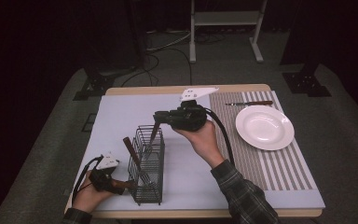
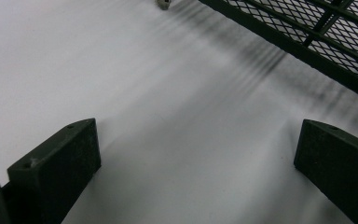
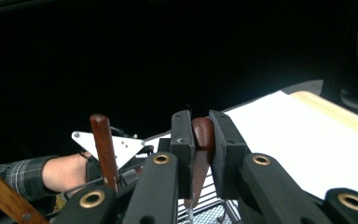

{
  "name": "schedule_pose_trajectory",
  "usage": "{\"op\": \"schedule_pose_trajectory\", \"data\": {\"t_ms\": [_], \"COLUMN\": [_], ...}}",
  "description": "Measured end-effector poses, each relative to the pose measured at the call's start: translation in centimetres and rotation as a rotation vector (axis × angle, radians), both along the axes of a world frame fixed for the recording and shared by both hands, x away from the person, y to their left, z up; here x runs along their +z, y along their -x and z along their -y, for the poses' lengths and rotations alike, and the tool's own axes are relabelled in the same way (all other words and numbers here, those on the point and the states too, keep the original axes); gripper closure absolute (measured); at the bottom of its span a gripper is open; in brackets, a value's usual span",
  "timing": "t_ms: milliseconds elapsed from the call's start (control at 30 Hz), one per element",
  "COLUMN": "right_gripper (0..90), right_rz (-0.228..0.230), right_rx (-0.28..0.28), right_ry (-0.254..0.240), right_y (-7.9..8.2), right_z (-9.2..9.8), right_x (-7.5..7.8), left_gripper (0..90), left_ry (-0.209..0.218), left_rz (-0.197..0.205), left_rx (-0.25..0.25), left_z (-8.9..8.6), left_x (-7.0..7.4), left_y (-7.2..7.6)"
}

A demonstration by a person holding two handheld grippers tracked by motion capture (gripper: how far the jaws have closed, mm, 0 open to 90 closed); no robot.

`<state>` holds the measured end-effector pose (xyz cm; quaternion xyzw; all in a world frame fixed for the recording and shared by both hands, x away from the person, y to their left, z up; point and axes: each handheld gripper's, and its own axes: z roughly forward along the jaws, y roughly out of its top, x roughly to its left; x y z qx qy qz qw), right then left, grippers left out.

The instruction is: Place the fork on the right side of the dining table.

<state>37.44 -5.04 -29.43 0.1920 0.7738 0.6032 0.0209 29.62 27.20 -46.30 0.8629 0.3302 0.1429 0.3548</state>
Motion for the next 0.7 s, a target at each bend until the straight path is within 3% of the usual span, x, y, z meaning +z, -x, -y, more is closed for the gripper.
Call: {"op": "schedule_pose_trajectory", "data": {"t_ms": [700], "right_gripper": [80.2], "right_rz": [0.074], "right_rx": [-0.034], "right_ry": [-0.039], "right_y": [0.9], "right_z": [2.3], "right_x": [4.0], "left_gripper": [0.0], "left_ry": [0.0], "left_rz": [0.0], "left_rx": [0.001], "left_z": [0.0], "left_x": [0.0], "left_y": [0.0]}}
